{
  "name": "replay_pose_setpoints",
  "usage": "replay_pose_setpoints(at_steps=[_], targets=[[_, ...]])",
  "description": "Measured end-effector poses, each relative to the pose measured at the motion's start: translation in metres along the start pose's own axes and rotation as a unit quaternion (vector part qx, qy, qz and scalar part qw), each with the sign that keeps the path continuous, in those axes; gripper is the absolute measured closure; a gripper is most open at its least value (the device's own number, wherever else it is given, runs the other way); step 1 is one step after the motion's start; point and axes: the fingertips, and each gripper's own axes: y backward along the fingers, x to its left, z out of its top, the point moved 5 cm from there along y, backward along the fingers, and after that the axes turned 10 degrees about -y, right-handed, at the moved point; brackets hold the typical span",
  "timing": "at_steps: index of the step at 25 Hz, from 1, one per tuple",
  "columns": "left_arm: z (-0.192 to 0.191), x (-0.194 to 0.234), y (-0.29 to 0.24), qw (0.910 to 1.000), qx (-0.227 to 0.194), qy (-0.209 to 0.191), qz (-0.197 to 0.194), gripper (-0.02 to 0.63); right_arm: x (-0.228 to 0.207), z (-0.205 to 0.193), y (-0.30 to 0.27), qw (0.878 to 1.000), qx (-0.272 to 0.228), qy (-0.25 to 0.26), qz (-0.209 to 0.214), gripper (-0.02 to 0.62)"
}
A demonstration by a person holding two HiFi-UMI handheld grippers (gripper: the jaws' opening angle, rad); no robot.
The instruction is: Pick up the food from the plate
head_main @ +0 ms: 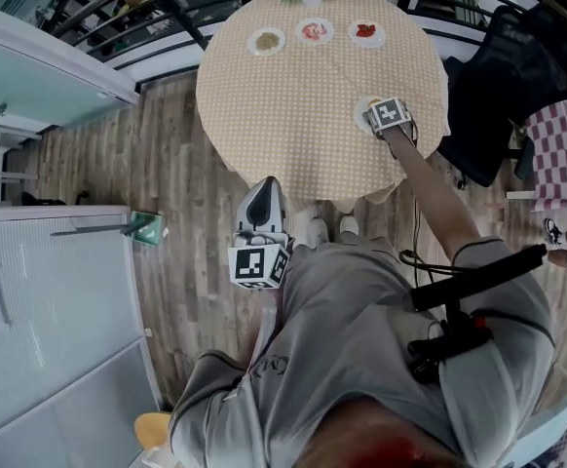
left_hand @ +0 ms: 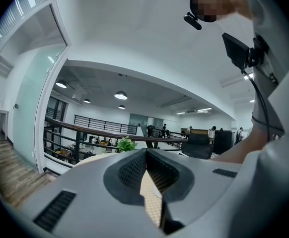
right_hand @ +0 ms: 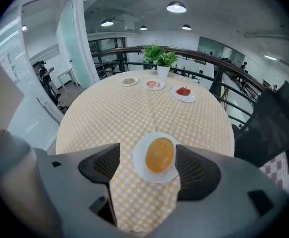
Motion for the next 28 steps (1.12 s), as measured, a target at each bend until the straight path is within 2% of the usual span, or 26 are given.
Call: replay_pose_setpoints(at_steps=[5,9,14,19,22,24,28], targets=[[0.000,0.008,0.009,0.9998,0.012,-0.011,0.014,0.596,-0.007,-0.005,-0.039,0.999,0.038,-0.007,-0.024,0.244],[0.001,0.010,0.007,0.9995,0.021,-0.011,0.022,0.596,-0.007,0.001,-0.084,0.999,0.037,-0.010,0.006,0.244],[-0.001,0.007,0.004,0.9992,0.032,-0.009,0.024,0.595,-0.023,-0.010,-0.116,0.997,0.066,-0.026,-0.005,0.244],[-0.004,0.005,-0.001,0.9990,0.039,-0.016,0.017,0.595,-0.023,-0.015,-0.135,0.997,0.076,-0.032,0.005,0.244],[-0.004,0.004,-0.008,0.9990,0.040,-0.014,0.016,0.595,-0.024,-0.017,-0.137,0.996,0.089,-0.032,-0.005,0.242],[-0.003,0.003,-0.014,0.9990,0.040,-0.015,0.014,0.595,-0.032,-0.022,-0.139,0.994,0.101,-0.045,-0.016,0.243],[-0.002,-0.003,-0.020,0.9991,0.039,-0.014,0.011,0.595,-0.046,-0.046,-0.156,0.990,0.125,-0.069,0.001,0.244]])
